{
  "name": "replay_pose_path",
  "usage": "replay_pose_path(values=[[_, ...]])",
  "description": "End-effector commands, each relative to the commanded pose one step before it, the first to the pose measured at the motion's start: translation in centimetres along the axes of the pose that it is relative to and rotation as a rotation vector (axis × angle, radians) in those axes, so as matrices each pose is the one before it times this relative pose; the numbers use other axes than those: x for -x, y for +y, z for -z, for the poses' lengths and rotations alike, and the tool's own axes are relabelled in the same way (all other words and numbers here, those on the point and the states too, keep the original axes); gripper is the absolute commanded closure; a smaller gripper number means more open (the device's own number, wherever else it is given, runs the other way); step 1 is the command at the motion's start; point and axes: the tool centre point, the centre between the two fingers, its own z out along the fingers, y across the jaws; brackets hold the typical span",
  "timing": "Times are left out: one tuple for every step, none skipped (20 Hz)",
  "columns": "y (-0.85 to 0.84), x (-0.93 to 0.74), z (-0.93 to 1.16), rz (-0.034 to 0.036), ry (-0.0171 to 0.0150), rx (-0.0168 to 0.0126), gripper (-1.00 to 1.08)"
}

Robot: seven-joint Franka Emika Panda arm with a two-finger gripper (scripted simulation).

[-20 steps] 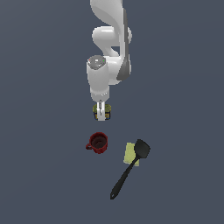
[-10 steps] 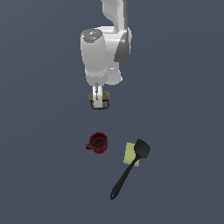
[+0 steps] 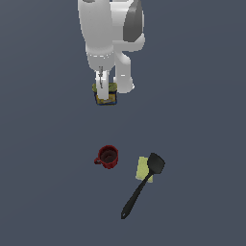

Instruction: Pick up a designated object from a clutter of objects.

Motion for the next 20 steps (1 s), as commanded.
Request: replay_pose_path(values=[[0.32, -0.206, 2.368, 0.00005, 0.00068, -0.00292, 1.08], [0.112, -0.093, 0.857, -0.00011, -0.00034, 0.00059, 1.08], [0.127, -0.078, 0.89, 0.0, 0.0, 0.0, 1.08], [0.125, -0.079, 0.896, 0.0, 0.0, 0.0, 1.08], [0.12, -0.078, 0.884, 0.0, 0.0, 0.0, 1.08], [0.112, -0.075, 0.85, 0.0, 0.0, 0.0, 1.08], [0.1, -0.08, 0.805, 0.00033, -0.00061, -0.00001, 1.08], [0.094, -0.069, 0.77, 0.0, 0.0, 0.0, 1.08], [0.086, -0.066, 0.728, 0.0, 0.0, 0.0, 1.08], [0.077, -0.062, 0.685, 0.0, 0.0, 0.0, 1.08], [0.062, -0.065, 0.634, 0.00039, -0.00057, 0.00005, 1.08], [0.06, -0.056, 0.598, 0.0, 0.0, 0.0, 1.08], [0.052, -0.053, 0.553, 0.0, 0.0, 0.0, 1.08], [0.044, -0.049, 0.508, 0.0, 0.0, 0.0, 1.08], [0.036, -0.046, 0.461, 0.0, 0.0, 0.0, 1.08], [0.029, -0.042, 0.415, 0.0, 0.0, 0.0, 1.08], [0.023, -0.038, 0.367, 0.0, 0.0, 0.0, 1.08], [0.009, -0.032, 0.312, 0.00052, -0.00045, 0.00007, 1.08], [0.013, -0.029, 0.271, 0.0, 0.0, 0.0, 1.08], [0.009, -0.025, 0.223, 0.0, 0.0, 0.0, 1.08]])
